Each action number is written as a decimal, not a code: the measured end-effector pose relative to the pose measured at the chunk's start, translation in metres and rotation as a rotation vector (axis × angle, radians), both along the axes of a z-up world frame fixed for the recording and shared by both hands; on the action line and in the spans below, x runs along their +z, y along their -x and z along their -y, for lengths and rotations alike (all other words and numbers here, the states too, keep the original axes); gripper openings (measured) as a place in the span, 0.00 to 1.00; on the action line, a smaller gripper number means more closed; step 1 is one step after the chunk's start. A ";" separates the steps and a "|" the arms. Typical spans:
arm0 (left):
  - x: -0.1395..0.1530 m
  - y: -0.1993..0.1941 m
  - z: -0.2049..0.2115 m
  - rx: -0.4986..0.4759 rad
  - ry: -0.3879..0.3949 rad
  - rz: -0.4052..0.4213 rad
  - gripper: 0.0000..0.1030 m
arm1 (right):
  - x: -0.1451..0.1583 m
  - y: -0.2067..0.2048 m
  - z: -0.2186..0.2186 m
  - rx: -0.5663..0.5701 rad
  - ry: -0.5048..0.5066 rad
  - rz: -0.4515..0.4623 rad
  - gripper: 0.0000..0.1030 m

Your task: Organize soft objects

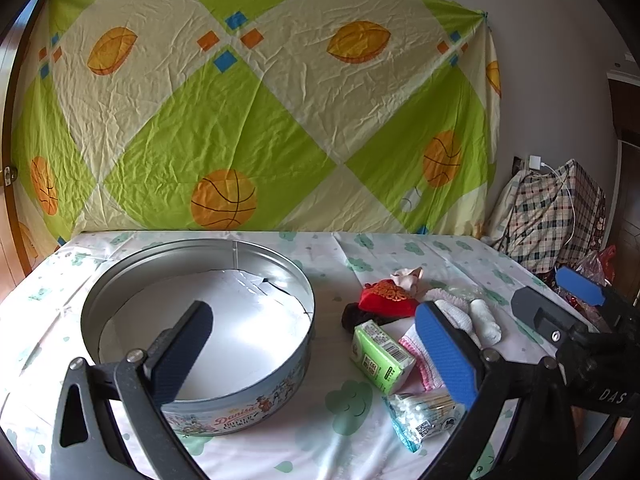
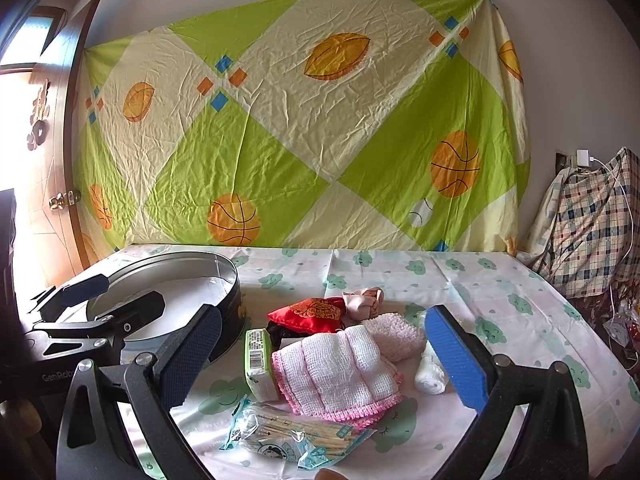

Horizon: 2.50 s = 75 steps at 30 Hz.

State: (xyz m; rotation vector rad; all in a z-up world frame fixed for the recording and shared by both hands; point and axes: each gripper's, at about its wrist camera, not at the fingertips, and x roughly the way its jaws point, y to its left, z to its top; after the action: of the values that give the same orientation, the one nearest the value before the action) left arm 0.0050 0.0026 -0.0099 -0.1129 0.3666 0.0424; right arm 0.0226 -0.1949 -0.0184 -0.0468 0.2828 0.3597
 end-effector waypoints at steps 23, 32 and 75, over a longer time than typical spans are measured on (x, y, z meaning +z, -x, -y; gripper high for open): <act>-0.005 0.000 -0.003 0.002 0.002 -0.005 1.00 | -0.004 -0.002 0.001 -0.004 -0.007 -0.023 1.00; -0.012 -0.004 0.001 0.000 -0.007 -0.029 1.00 | -0.011 -0.006 0.006 -0.011 -0.012 -0.043 1.00; -0.046 -0.062 0.043 -0.102 -0.020 -0.233 0.71 | -0.055 -0.070 0.078 -0.216 -0.022 -0.180 0.99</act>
State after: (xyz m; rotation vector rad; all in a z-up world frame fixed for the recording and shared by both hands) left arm 0.0671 -0.0401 -0.0564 -0.0694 0.6044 -0.0425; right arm 0.0924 -0.2725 -0.0733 0.0383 0.4581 0.1521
